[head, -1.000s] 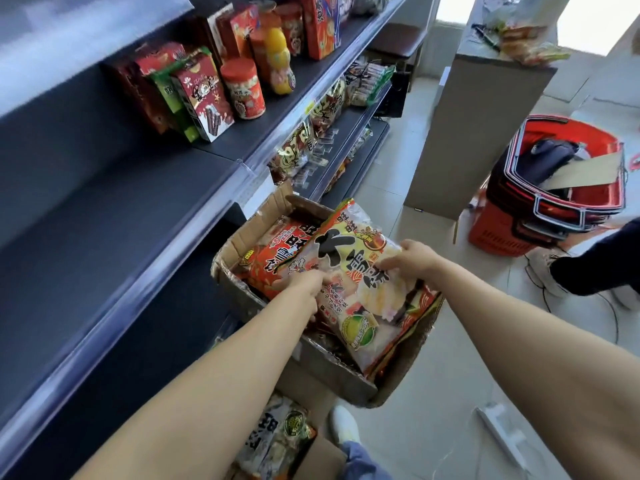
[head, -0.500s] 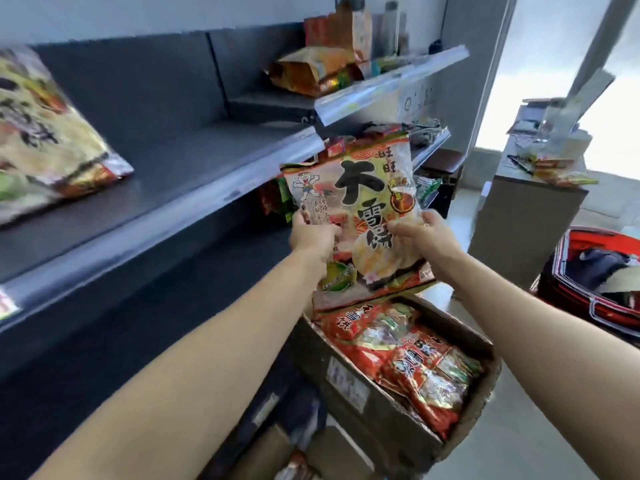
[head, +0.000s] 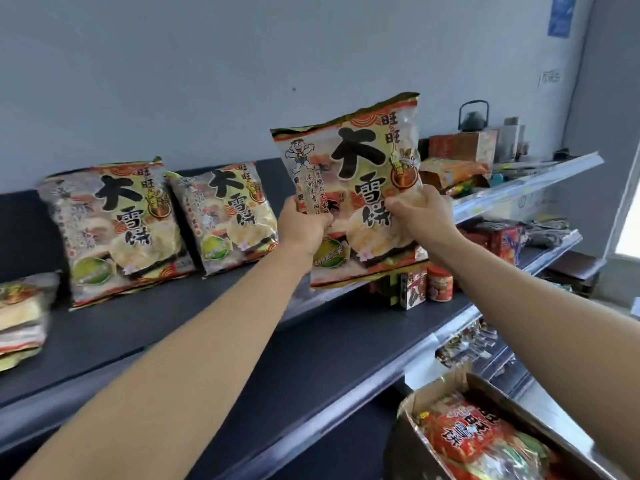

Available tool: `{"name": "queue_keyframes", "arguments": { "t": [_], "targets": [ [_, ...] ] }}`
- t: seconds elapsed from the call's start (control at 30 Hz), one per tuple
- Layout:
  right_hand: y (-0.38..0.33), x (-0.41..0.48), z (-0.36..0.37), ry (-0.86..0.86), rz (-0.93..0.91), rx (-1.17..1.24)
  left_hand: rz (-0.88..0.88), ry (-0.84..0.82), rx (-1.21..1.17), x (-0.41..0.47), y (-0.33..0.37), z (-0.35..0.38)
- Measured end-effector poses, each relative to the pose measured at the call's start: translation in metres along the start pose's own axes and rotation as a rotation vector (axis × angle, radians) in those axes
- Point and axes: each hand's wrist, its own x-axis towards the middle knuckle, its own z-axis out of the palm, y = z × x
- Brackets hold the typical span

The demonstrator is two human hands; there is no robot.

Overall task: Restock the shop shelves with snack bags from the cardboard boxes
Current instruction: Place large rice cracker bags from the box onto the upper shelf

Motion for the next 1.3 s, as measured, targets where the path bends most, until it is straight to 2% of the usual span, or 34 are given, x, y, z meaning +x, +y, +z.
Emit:
{"name": "queue_keyframes", "arguments": {
  "t": [0.13,0.23,0.33,0.6,0.87,1.03,1.17,1.3],
  "targets": [
    [-0.011,0.043,0.031,-0.024,-0.013,-0.148,-0.035,-0.058,-0.009,0.034,0.003,-0.012],
    [-0.007,0.077,0.048,-0.055,-0.028,-0.144,-0.104,-0.090,-0.044,0.058,0.000,-0.008],
    [0.008,0.110,0.066,-0.117,-0.059,-0.137,-0.138,-0.046,0.005,0.091,-0.008,0.000],
    [0.061,0.181,0.121,-0.253,0.013,-0.058,-0.195,0.088,0.164,0.162,-0.047,0.024],
    [0.090,0.198,0.147,-0.384,-0.049,-0.165,-0.251,0.221,0.355,0.191,-0.080,0.038],
    [0.097,0.194,0.143,-0.386,-0.073,-0.174,-0.173,0.256,0.439,0.182,-0.088,0.044],
    [0.090,0.179,0.130,-0.349,-0.111,-0.192,-0.109,0.237,0.463,0.163,-0.078,0.048],
    [0.076,0.148,0.113,-0.329,-0.138,-0.191,-0.047,0.150,0.462,0.133,-0.065,0.050]
  ]
}}
